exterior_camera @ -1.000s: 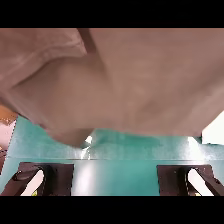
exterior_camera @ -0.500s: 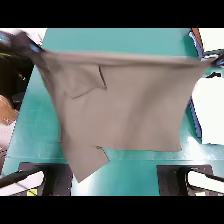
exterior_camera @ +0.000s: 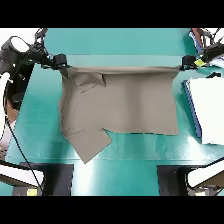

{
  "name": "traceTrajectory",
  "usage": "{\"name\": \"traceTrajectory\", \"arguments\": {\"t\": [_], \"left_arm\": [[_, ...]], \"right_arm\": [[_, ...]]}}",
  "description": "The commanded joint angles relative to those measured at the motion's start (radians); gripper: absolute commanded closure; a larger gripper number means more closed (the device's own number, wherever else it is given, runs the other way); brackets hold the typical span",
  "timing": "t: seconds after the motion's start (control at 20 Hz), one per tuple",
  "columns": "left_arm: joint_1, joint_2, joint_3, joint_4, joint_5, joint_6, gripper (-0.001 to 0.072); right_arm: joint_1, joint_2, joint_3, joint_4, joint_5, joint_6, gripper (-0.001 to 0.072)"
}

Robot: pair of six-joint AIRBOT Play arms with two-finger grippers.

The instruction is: Fold the shirts.

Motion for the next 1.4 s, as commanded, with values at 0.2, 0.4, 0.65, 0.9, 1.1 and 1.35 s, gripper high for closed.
{"name": "traceTrajectory", "arguments": {"t": [0.2,0.4,0.65,0.9,1.1,1.35], "left_arm": [[-0.002,-0.014,0.036,0.119,-0.283,-0.001,0.068],[-0.035,-0.014,-0.117,0.14,-0.283,-0.003,0.0679],[-0.055,-0.014,-0.26,0.145,-0.174,-0.02,0.0676],[-0.055,0.023,-0.243,0.179,-0.232,-0.051,0.0208],[-0.045,0.21,-0.31,0.325,-0.314,-0.051,0.0207],[-0.024,0.526,-0.721,0.285,-0.338,-0.099,0.0207]], "right_arm": [[-0.006,0.058,-0.123,-0.008,-0.055,-0.001,0.0701],[0.002,0.133,-0.358,-0.029,-0.082,-0.001,0.07],[0.003,0.168,-0.544,-0.019,-0.122,0.0,0.0699],[-0.014,0.197,-0.58,0.089,-0.103,-0.001,0.0327],[-0.05,0.316,-0.581,0.113,0.01,-0.014,0.0326],[-0.055,0.476,-0.581,0.113,0.077,-0.02,0.0326]]}}
